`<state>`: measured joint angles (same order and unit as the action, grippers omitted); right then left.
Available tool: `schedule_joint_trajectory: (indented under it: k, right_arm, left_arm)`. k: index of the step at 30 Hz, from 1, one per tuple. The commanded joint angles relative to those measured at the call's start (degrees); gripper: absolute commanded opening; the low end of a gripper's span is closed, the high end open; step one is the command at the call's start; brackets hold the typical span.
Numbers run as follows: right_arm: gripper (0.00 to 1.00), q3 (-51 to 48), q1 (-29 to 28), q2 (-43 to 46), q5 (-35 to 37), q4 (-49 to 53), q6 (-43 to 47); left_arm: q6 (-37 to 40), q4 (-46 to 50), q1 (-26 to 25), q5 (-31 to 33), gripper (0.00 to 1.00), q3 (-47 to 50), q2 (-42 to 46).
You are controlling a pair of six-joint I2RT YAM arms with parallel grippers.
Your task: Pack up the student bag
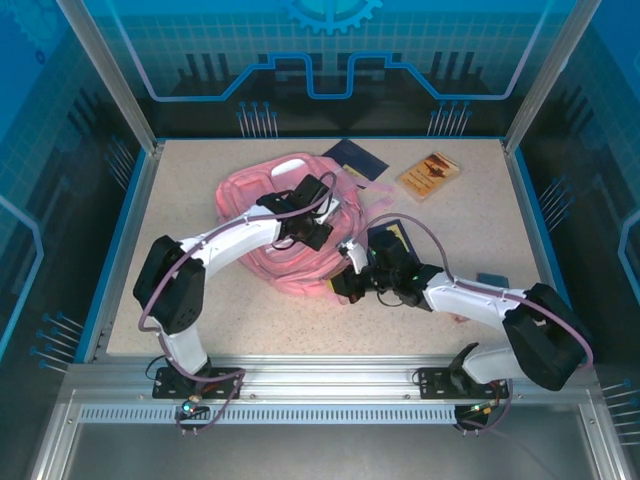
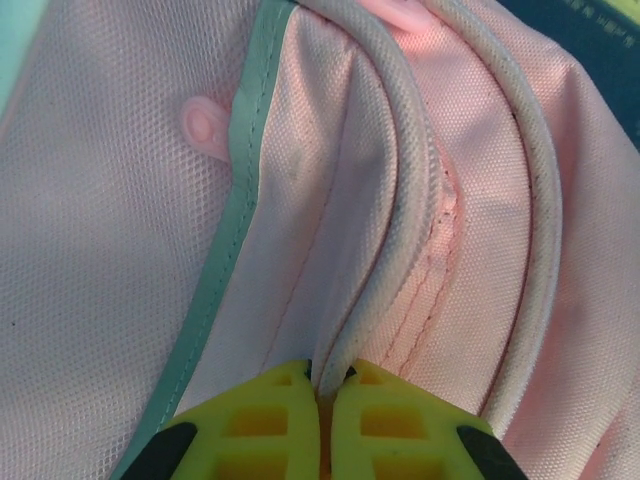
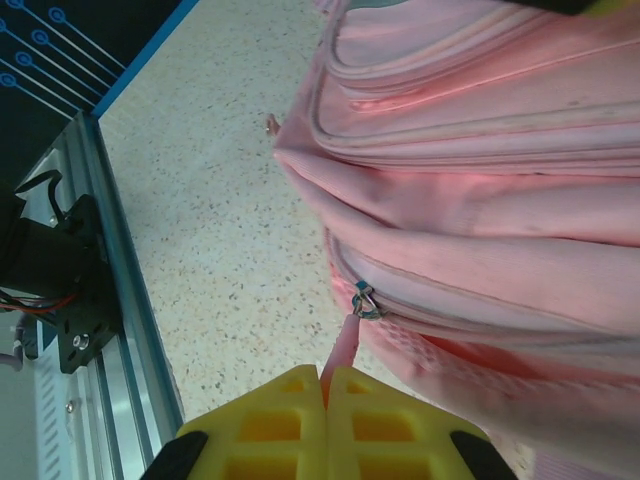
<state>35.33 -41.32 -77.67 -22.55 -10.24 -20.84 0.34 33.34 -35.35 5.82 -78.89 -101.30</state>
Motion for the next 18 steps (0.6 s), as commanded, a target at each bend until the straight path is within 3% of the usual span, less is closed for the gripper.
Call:
schedule_joint_trajectory:
  k: [1, 2, 3, 5, 9, 13, 18]
  right_arm:
    - [0.0, -0.14, -0.57, 0.43, 0.22, -3.25, -4.56]
    - [0.04, -0.7, 0.42, 2.04, 0.78, -3.02, -5.89]
    - [0.18, -1.48, 1.51, 4.09, 2.15, -2.48, -7.4]
    - [0.36, -2.2, 3.24, 8.91, 4.51, 0.27, -8.69]
    - [0.67, 1.08, 7.27, 16.58, 10.68, 13.16, -14.63]
    - [0.7, 6.98, 13.61, 14.76, 3.38, 20.04, -22.47]
    - [0.69, 14.66, 14.63, 6.63, -1.69, 23.67, -29.43]
  left_arm:
    - [-2.81, -8.57, 0.61, 0.62, 0.0, 1.51, 4.53]
    - [-2.64, -8.97, 0.66, 0.42, 0.0, 2.36, 5.36]
    - [-2.47, -9.34, 0.8, 0.09, 0.0, 3.28, 6.18]
    - [-2.28, -9.97, 0.88, -0.31, 0.0, 4.91, 7.84]
    - [-2.18, -11.59, 1.03, -1.78, 0.0, 7.6, 11.02]
    - [-2.64, -11.98, 1.05, -2.63, 0.0, 8.16, 12.57]
    - [-3.74, -12.61, 1.03, -3.01, 0.0, 9.01, 13.96]
